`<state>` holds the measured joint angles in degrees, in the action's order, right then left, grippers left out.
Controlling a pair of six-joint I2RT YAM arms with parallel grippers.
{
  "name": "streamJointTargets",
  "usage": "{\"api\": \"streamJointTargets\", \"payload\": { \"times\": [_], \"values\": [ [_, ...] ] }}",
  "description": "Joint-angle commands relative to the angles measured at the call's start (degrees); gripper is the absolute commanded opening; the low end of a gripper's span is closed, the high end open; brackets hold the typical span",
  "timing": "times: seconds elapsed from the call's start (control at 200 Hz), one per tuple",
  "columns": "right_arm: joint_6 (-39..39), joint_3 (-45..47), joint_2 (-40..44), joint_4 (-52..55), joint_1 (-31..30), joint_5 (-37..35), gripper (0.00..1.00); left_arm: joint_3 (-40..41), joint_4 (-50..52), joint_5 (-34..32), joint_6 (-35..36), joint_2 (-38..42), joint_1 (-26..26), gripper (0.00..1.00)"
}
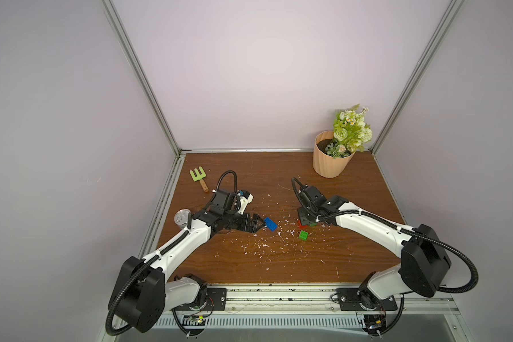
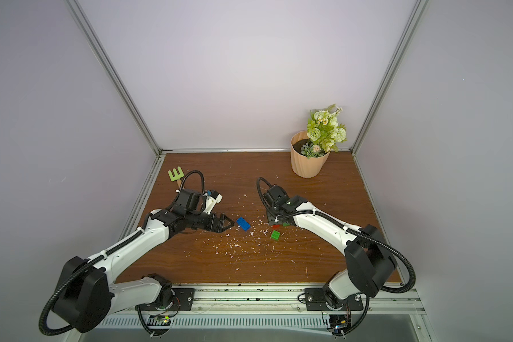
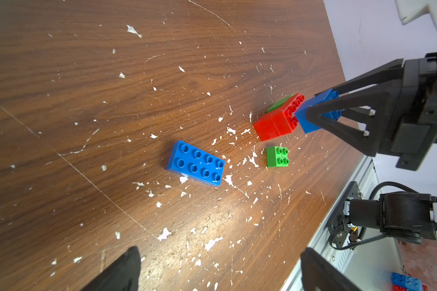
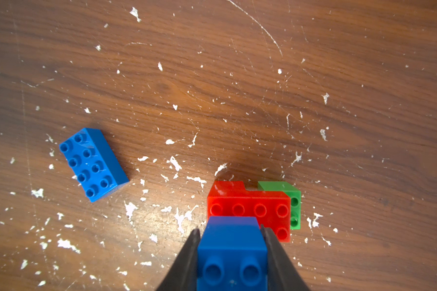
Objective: Assemble a giraffe with lego
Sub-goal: Assemble the lego brick with the lego brick.
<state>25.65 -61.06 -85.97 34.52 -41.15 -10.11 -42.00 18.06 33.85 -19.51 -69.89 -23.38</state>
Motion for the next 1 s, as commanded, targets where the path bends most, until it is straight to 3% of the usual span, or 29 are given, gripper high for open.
{"api": "streamJointTargets", "payload": {
  "times": [0.0, 0.575, 0.996],
  "values": [
    [0.85, -1.21, -1.14, 0.18, 0.11, 0.16, 0.26, 0.31, 0.72, -0.54, 0.26, 0.94, -0.56, 0.99],
    [1.38, -2.71, -3.57, 1.53, 0.11, 0.38, 0.26, 0.28, 0.92, -0.96, 0.35, 1.16, -0.61, 1.00],
    [3.74, 3.92, -4.08, -0.69, 0.15, 2.01, 0.27, 0.27, 0.99, -1.08, 0.35, 1.00, -0.62, 1.00]
  ]
}}
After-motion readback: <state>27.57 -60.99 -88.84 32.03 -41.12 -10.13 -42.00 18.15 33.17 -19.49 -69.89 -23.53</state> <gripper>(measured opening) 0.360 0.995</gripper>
